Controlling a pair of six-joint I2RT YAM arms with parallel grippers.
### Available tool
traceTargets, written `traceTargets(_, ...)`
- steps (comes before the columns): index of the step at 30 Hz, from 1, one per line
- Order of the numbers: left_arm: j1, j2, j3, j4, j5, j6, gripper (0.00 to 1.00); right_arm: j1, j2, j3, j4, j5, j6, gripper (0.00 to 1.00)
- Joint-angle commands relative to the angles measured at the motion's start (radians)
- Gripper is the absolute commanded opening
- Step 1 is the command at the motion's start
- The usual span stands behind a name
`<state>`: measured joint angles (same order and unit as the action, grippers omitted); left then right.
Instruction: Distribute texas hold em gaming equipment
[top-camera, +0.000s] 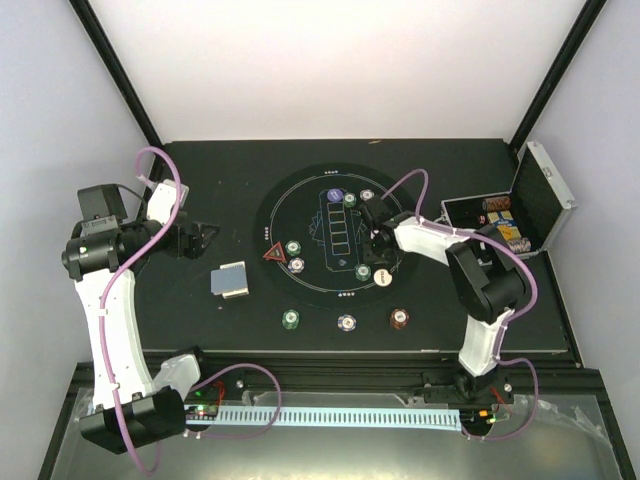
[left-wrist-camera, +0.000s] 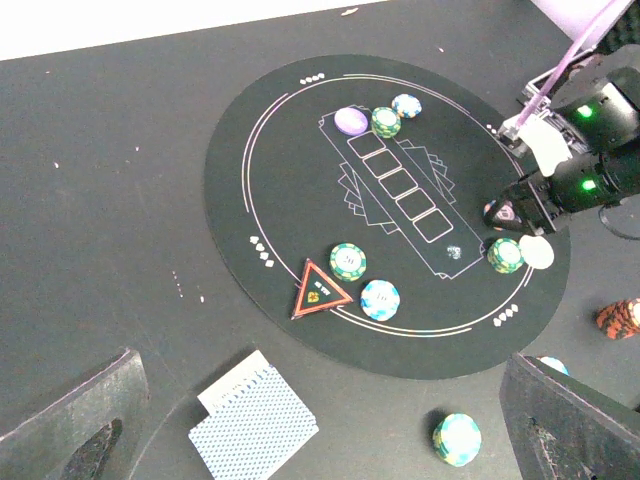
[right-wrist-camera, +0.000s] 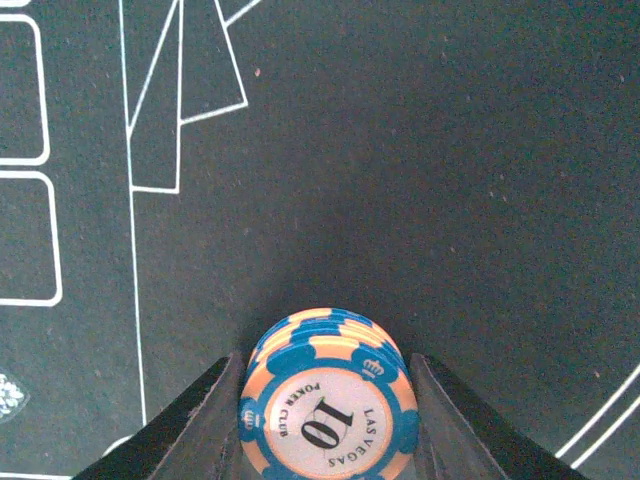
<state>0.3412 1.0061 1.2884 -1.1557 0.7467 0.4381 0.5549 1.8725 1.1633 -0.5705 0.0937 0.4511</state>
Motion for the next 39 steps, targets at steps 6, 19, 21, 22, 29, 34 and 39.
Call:
traceTargets(6,0.004,-0.001,0.025,-0.009,0.025,0.003,0.99,-0.003,-0.054,-0.093,-0.006,-0.002,0.01,0.32)
traceTargets(19,0.004,-0.004,0.023,-0.011,0.016,0.01,0.99,-0.002,-0.027,0.036,-0.091,0.015,-0.018,0.6)
traceTargets(21,0.005,-0.003,0.025,-0.012,0.014,0.011,0.99,-0.002,-0.045,0.051,-0.109,0.023,-0.016,0.7)
traceTargets(22,0.004,-0.003,0.025,-0.012,0.015,0.011,0.99,-0.003,-0.057,0.055,-0.12,0.03,-0.015,0.73)
traceTargets(29,0.004,-0.005,0.026,-0.015,0.016,0.014,0.99,0.02,-0.269,-0.004,-0.211,0.091,0.035,0.85)
traceTargets(34,0.004,-0.014,0.022,-0.01,0.016,0.018,0.99,0.11,-0.468,-0.14,-0.276,0.107,0.133,0.89)
traceTargets(39,0.004,-0.014,0.011,-0.006,0.033,0.013,0.99,0.198,-0.603,-0.266,-0.336,0.096,0.228,0.95)
